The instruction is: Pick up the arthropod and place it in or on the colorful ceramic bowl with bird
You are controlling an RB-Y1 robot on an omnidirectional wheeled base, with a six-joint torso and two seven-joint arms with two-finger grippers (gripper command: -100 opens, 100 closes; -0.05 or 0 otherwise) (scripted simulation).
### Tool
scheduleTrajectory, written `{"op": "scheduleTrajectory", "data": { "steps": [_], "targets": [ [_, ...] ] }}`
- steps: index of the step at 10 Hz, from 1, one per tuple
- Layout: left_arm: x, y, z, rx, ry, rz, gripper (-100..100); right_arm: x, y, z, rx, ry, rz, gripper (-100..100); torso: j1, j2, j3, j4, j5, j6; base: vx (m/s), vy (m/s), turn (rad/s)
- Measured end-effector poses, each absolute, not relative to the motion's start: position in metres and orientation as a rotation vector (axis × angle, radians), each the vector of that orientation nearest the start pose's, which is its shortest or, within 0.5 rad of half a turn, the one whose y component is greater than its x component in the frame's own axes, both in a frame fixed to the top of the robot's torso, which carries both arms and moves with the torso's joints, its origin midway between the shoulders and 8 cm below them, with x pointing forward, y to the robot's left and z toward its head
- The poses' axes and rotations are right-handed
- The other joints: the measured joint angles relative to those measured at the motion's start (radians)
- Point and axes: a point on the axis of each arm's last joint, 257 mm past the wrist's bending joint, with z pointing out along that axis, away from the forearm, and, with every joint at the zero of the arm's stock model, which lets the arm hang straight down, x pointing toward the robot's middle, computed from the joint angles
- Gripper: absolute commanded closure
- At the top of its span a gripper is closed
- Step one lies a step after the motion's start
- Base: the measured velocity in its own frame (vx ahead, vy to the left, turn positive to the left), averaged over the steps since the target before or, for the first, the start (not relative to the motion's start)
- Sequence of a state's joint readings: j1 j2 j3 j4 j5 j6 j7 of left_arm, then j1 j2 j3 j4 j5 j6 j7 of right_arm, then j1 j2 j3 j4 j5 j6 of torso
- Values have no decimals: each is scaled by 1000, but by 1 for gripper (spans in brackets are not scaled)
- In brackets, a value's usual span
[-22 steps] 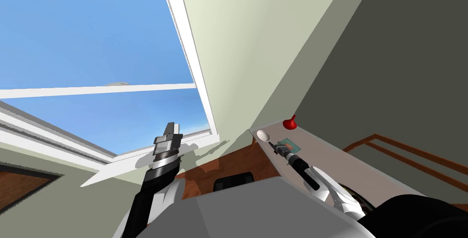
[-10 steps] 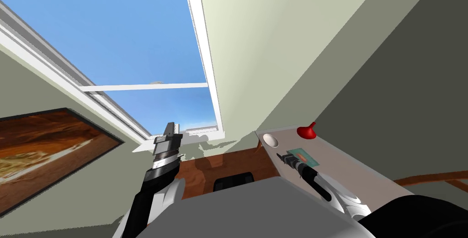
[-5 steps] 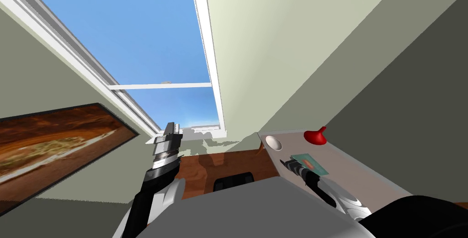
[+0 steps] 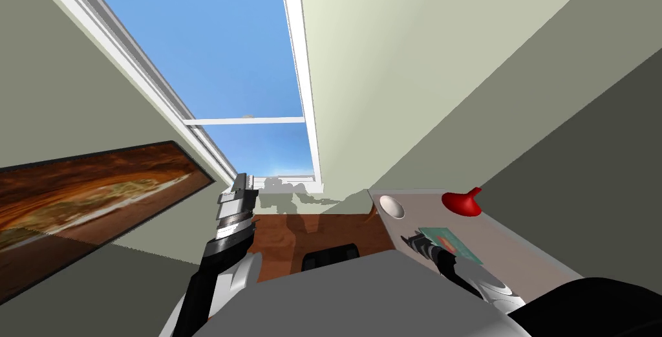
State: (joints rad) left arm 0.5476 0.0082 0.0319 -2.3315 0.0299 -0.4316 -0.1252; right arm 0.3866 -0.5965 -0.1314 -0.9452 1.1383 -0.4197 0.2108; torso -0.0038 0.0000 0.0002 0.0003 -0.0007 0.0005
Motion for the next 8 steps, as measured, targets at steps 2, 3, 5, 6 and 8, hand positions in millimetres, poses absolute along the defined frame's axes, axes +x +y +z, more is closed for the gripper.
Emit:
{"op": "scheduleTrajectory", "data": {
  "steps": [2,3,5,6,8],
  "targets": [
    [339,297,20,-663,673,-1144,0,196,-545,-528,-134,2469,-207,-100,0,0,0,0,0,0,-16,-42,125],
    [339,297,20,-663,673,-1144,0,190,-548,-533,-131,2486,-210,-100,0,0,0,0,0,1,-10,-36,147],
    [339,297,20,-663,673,-1144,0,168,-552,-549,-150,2548,-214,-100,-1,0,0,0,0,0,-20,-59,235],
    [339,297,20,-663,673,-1144,0,154,-553,-552,-170,2582,-217,-100,-2,0,0,0,0,0,-22,-56,67],
    [339,297,20,-663,673,-1144,0,147,-554,-558,-162,2601,-218,-100,1,0,0,0,0,1,-12,-10,56]
  ]
}}
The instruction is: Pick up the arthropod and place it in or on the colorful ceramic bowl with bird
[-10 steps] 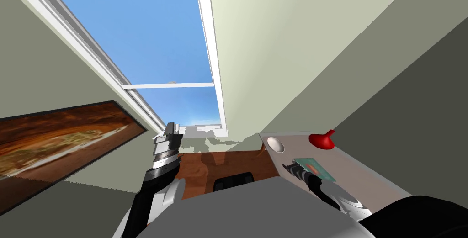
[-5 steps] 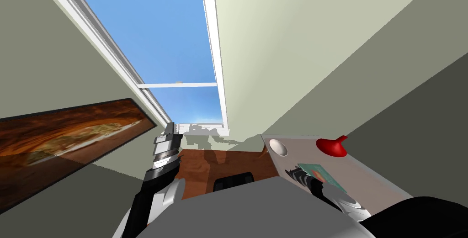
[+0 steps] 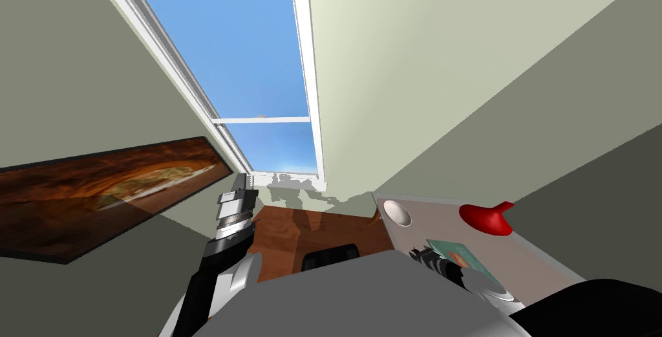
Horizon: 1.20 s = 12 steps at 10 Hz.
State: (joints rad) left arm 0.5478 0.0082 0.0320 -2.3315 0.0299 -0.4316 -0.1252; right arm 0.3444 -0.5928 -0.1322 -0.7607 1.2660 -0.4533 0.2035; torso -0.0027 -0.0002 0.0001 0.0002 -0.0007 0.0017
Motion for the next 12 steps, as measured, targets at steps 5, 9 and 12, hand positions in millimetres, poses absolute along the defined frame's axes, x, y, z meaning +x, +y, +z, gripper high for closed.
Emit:
{"op": "scheduleTrajectory", "data": {
  "steps": [5,9,12],
  "targets": [
    [339,297,20,-663,674,-1144,0,116,-558,-574,-207,2689,-223,0,0,0,0,0,0,0,-11,-18,101],
    [339,297,20,-663,674,-1144,0,120,-538,-589,-189,2689,-226,-100,-4,-1,-1,0,-1,0,-3,-63,46],
    [339,297,20,-663,673,-1144,0,120,-538,-589,-190,2689,-229,100,0,-1,-1,0,0,0,0,-2,0]
  ]
}}
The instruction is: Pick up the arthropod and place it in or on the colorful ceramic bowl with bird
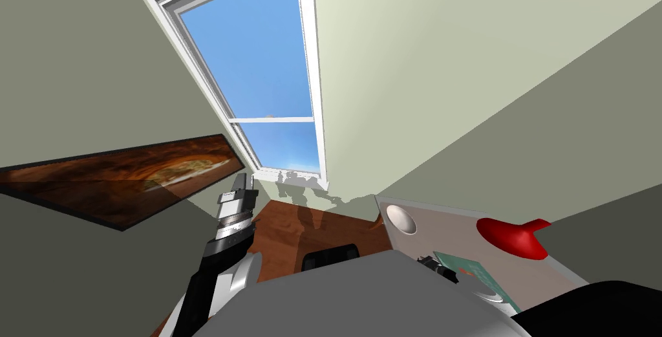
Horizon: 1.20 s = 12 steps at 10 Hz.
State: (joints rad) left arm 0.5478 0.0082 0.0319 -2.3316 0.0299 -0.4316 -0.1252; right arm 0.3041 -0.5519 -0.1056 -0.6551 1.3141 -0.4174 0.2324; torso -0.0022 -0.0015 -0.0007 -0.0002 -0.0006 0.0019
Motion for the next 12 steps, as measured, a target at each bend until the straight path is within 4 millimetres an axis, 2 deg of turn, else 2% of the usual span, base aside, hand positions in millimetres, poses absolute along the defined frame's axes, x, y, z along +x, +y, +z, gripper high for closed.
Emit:
{"op": "scheduleTrajectory", "data": {
  "steps": [2,3,4,7,8,9,12],
  "targets": [
    [339,297,20,-663,673,-1144,0,120,-538,-589,-191,2689,-230,100,0,0,0,0,0,0,0,0,0],
    [339,297,20,-663,673,-1144,0,120,-538,-589,-190,2689,-229,0,0,0,0,0,0,0,0,0,0],
    [339,297,20,-663,673,-1144,0,120,-538,-589,-190,2689,-230,100,0,0,0,0,0,0,5,57,-81],
    [339,297,20,-663,673,-1144,0,117,-555,-576,-204,2690,-228,100,5,0,0,0,1,0,2,65,-40],
    [339,297,20,-663,673,-1144,0,116,-555,-576,-204,2690,-225,0,3,0,0,0,0,0,0,7,0],
    [339,297,20,-663,673,-1144,0,116,-554,-576,-204,2690,-224,100,1,0,0,0,0,0,-80,41,-119],
    [339,297,20,-663,673,-1144,0,90,-570,-576,-167,2726,-271,100,2,6,3,1,0,2,-99,37,-78]
  ]
}}
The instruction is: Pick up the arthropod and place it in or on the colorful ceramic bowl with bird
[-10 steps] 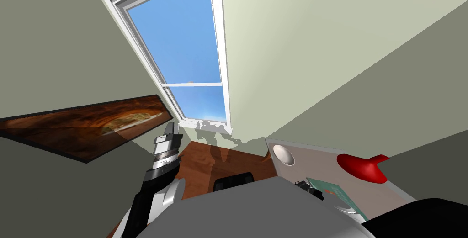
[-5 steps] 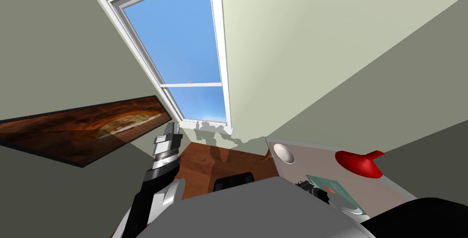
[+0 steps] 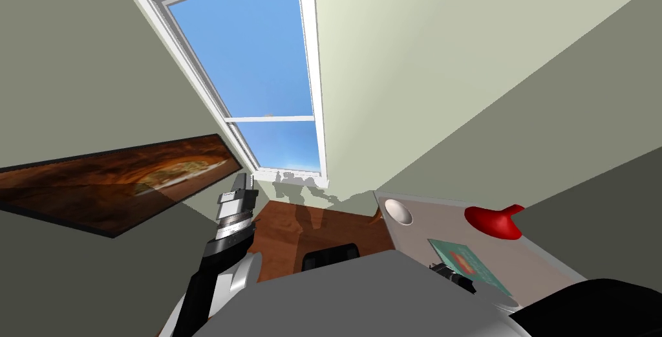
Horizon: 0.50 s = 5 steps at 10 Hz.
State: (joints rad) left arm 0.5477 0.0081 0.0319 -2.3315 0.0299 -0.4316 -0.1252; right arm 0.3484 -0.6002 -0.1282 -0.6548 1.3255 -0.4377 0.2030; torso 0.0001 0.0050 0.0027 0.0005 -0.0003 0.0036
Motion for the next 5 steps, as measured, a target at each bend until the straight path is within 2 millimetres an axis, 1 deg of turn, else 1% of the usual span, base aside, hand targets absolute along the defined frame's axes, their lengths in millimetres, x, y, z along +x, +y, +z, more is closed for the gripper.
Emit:
{"op": "scheduleTrajectory", "data": {
  "steps": [1,2,3,5],
  "targets": [
    [339,297,20,-663,673,-1144,0,84,-578,-573,-174,2735,-292,100,0,2,1,-1,1,2,-138,34,-168],
    [339,297,20,-663,673,-1144,0,74,-583,-570,-167,2744,-316,100,1,5,2,0,0,3,-125,33,-93],
    [339,297,20,-663,673,-1144,0,64,-589,-569,-146,2752,-334,100,1,4,2,0,0,2,-139,49,-206],
    [339,297,20,-663,673,-1144,0,49,-611,-558,-144,2767,-389,100,1,10,5,0,1,5,-205,15,-254]
  ]
}}
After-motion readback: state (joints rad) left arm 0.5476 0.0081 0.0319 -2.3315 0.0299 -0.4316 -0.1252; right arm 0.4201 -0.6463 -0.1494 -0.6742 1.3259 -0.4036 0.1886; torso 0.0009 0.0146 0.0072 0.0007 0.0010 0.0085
